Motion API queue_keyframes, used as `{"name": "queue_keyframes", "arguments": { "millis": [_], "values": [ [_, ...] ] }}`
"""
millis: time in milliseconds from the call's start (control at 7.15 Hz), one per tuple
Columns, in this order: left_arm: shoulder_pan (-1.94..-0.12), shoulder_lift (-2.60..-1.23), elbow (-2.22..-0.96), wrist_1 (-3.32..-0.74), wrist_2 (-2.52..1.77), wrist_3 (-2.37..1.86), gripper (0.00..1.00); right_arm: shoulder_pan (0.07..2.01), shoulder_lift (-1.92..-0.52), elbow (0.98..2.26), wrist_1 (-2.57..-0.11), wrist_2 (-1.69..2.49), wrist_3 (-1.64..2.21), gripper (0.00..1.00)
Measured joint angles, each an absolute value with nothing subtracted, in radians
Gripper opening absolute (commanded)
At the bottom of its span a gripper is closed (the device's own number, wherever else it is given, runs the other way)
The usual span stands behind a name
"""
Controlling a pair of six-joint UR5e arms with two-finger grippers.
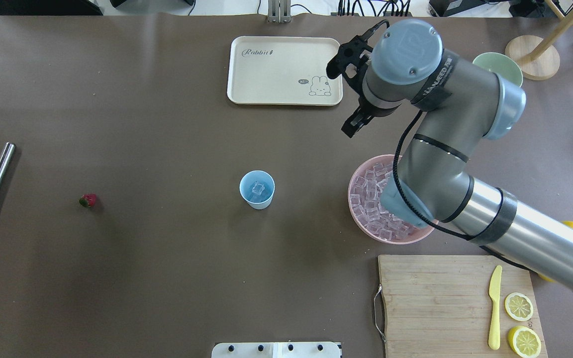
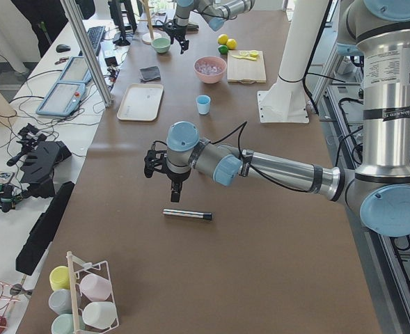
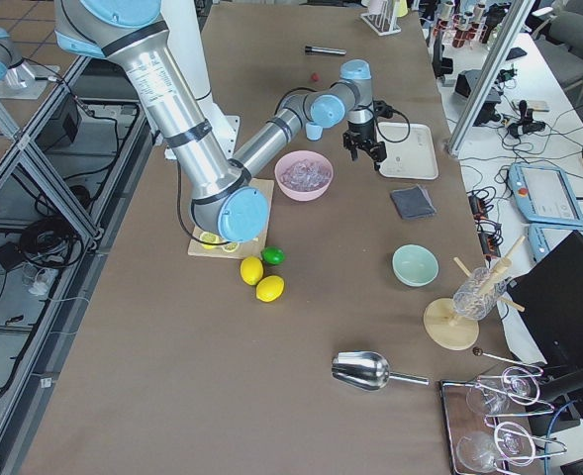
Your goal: Mash ice and strawberries in cup
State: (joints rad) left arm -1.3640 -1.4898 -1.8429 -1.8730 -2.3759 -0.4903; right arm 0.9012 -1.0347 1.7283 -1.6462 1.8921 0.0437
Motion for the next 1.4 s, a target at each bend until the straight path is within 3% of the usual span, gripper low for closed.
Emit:
{"name": "queue_keyframes", "arguments": {
  "millis": [839,1258,1398],
  "values": [
    [-0.817,-1.577,-1.819,-2.055,-2.025,-0.995,0.98,1.199,-1.191,1.670,-1.647,2.124,-0.307,1.00],
    [-0.716,-1.637,-1.760,-2.057,-1.958,-1.028,0.97,1.250,-1.218,1.626,-1.646,2.158,-0.355,1.00],
    [-0.712,-1.640,-1.750,-2.057,-1.956,-0.983,0.73,1.258,-1.219,1.622,-1.646,2.158,-0.356,1.00]
  ]
}}
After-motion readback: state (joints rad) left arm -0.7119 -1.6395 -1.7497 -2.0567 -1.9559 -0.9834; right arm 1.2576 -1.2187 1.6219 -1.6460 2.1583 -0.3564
